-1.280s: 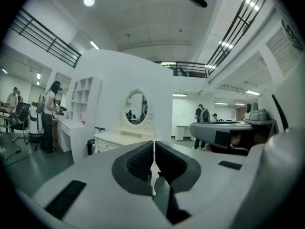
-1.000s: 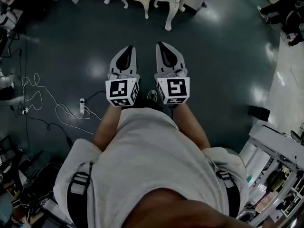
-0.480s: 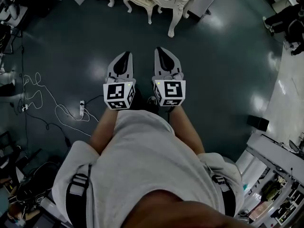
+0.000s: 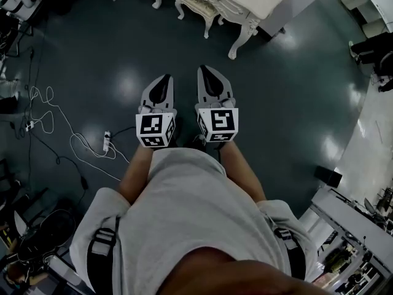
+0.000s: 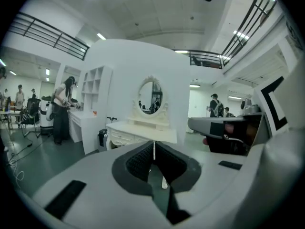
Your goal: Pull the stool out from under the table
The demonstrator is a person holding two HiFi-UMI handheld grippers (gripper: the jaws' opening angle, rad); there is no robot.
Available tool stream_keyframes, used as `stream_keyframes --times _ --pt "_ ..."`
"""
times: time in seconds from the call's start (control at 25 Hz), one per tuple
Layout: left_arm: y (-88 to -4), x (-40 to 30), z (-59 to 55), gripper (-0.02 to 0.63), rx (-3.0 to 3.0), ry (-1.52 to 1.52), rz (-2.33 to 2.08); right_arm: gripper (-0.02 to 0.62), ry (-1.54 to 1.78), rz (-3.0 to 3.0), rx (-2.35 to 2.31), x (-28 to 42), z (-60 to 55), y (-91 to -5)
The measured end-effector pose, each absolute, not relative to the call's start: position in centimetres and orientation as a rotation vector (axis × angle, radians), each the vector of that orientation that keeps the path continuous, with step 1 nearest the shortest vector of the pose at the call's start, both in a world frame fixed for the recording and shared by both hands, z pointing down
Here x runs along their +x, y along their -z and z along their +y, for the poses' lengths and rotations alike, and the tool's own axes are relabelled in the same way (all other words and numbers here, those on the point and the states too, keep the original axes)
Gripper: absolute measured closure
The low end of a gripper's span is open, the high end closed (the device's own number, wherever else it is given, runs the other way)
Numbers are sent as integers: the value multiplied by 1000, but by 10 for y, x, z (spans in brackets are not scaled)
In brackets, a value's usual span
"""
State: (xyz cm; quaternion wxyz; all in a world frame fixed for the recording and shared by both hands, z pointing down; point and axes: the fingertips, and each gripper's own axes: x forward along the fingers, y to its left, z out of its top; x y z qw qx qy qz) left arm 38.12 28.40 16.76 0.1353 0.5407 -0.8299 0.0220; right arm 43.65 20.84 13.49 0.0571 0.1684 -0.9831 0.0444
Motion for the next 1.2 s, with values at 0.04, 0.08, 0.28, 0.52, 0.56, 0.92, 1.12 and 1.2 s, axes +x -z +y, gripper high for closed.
stream_keyframes --times 0.04,0.08,0.28,0.52,0.56,0.92,1.12,1.2 --pt "-172 369 282 589 1577 -57 -2391 581 -127 -2975 504 422 210 -137" --pt "-175 355 280 590 1588 -49 -2380 581 -115 -2969 503 407 210 -139" --pt "-183 270 272 591 1636 -25 -2344 581 -57 -2919 525 314 200 -142" --pt "-183 173 266 589 1685 -11 -2280 581 -61 -2896 528 202 195 -129" --pt "-181 159 265 589 1703 -10 -2274 581 -55 -2891 530 187 194 -126" --pt "-183 64 240 589 1723 28 -2248 581 -81 -2853 546 101 173 -127" --pt "-203 33 215 590 1694 0 -2211 581 -149 -2811 506 80 147 -153" --pt "-209 19 198 589 1696 -22 -2200 581 -159 -2809 487 70 133 -162"
